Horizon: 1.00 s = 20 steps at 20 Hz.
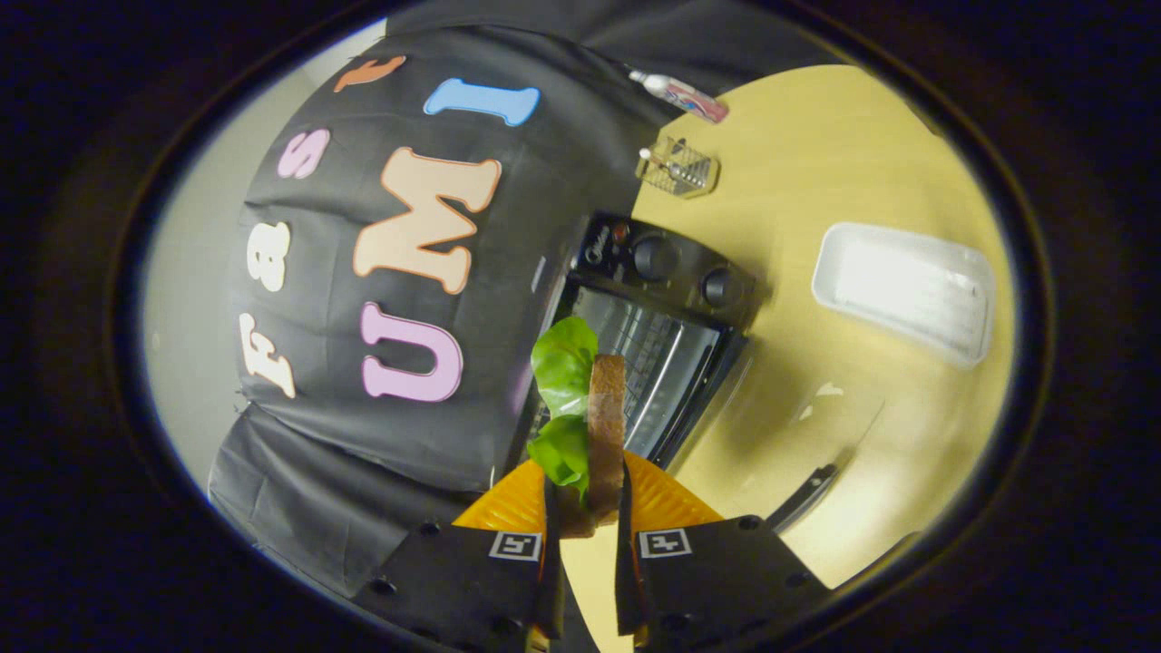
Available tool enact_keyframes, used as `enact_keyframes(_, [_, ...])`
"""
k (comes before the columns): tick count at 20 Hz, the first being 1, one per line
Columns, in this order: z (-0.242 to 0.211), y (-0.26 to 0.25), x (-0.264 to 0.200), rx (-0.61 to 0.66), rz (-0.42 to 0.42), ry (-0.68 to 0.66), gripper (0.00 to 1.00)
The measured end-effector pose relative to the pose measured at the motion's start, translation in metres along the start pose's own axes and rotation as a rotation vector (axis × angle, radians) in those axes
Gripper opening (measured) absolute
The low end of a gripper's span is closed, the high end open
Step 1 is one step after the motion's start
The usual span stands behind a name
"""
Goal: Open the toaster oven, put the food inside, and close the toaster oven door.
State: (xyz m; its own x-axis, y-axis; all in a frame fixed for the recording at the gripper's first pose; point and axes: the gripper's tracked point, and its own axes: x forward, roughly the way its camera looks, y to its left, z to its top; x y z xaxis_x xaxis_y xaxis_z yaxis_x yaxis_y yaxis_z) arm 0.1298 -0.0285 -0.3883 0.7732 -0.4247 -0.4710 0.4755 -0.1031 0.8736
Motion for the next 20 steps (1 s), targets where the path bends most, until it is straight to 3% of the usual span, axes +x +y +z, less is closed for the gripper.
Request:
enact_keyframes(7, [-0.021, 0.014, 0.08, -0.005, -0.034, -0.056, 0.25])
enact_keyframes(15, [-0.009, 0.016, 0.134, -0.043, -0.042, -0.107, 0.27])
enact_keyframes(18, [0.001, 0.006, 0.133, -0.098, -0.101, -0.118, 0.3])
enact_keyframes(20, [0.01, -0.012, 0.132, -0.15, -0.204, -0.136, 0.36])
